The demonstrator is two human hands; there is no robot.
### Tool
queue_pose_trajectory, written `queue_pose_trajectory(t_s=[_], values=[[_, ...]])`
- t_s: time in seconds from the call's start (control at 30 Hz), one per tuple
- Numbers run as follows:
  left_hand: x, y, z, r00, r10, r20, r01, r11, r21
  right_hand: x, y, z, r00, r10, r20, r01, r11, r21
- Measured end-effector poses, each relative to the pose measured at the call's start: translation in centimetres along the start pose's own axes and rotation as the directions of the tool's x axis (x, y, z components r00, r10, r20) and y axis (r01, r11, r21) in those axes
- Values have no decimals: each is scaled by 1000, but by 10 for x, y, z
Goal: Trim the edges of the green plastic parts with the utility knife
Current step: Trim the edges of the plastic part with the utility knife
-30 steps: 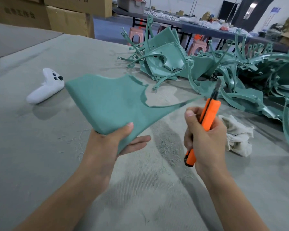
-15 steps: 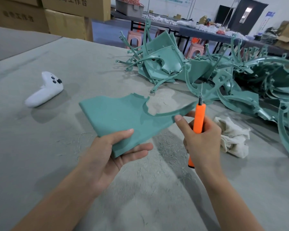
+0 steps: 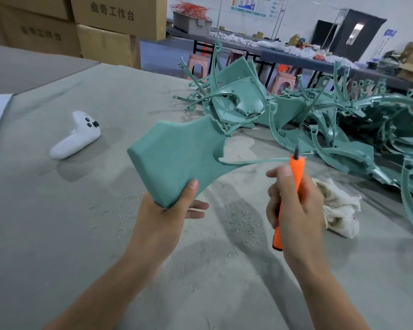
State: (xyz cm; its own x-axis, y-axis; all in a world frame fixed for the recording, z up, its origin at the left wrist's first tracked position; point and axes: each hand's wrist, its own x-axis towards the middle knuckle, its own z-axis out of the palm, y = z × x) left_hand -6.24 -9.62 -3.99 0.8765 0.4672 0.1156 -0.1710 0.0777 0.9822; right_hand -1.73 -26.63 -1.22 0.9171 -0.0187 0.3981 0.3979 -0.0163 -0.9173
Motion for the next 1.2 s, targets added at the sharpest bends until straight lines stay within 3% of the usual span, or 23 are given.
queue_pose_trajectory(t_s=[0.13,0.23,0.3,0.4,0.47,0.97,1.07,1.2], values=[[5,-5,-3,973,217,-76,-201,964,173,-13,-9,9,958,-32,286,19,999,47],[8,0,-7,905,425,19,-408,856,318,-19,-16,10,889,-50,456,14,996,84],[8,5,-10,885,459,82,-461,834,305,-21,-20,7,856,-86,510,56,996,73],[8,8,-14,837,530,135,-529,723,444,-22,-23,4,813,-188,551,233,972,-11],[9,11,-17,834,533,144,-535,717,448,-21,-23,2,803,-211,558,285,957,-48],[10,14,-17,839,515,175,-536,730,424,-9,-26,-11,762,-123,635,200,979,-50],[11,9,-19,822,536,194,-556,679,480,-8,-24,-11,777,-119,618,187,981,-46],[13,2,-22,838,509,195,-531,682,503,-7,-20,-9,809,-128,574,209,975,-76]])
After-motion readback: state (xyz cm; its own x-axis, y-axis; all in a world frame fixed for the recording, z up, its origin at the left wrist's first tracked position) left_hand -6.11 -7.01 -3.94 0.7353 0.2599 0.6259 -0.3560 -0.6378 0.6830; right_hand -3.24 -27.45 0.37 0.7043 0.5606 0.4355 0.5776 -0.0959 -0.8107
